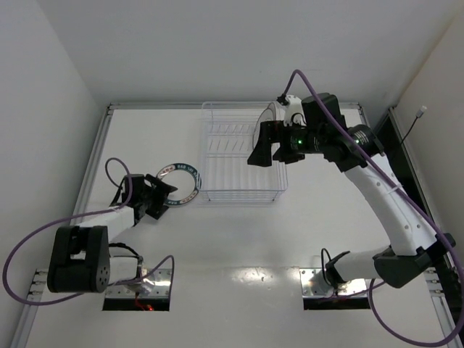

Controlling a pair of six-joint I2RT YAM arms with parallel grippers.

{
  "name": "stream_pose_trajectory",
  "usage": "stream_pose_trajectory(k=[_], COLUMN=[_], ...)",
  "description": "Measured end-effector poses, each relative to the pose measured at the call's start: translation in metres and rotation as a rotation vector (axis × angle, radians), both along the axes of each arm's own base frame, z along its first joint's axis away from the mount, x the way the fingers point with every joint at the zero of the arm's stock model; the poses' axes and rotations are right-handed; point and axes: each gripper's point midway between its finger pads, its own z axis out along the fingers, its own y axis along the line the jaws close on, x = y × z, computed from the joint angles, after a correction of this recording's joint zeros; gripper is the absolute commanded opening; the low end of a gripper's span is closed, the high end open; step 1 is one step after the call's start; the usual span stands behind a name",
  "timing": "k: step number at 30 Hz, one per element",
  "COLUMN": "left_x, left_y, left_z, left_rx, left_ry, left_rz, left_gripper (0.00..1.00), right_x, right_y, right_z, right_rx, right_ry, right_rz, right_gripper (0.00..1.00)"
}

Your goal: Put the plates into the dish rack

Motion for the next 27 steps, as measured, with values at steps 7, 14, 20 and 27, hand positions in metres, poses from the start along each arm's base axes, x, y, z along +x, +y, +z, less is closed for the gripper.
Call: stream_pose_trajectory(k=[7, 14, 20, 27], left_x=[0.021, 0.042, 0.067, 0.095], left_y=[-0.002, 0.001, 0.031, 0.078], left_z=[-0.009, -0.016, 0.016, 0.122], left_rx=[-0.108, -0.148, -0.064, 0.063], left_ry=[-0.06, -0.045, -0.047, -0.188], left_rz=[0.037, 0.015, 0.038, 0.118], left_gripper=[0.31, 0.0, 0.0, 0.0], right_x=[0.0, 0.005, 0.014, 0.025], right_y=[-0.013, -0.024, -0.022, -0.005], right_z=[0.005, 0.014, 0.012, 0.008], right_rx=[-0.017, -0.023, -0.006, 0.097], right_ry=[-0.008, -0.023, -0.002, 0.051], right_rz=[-0.012, -0.039, -0.025, 0.057], right_gripper=[1.0, 1.0, 1.0, 1.0])
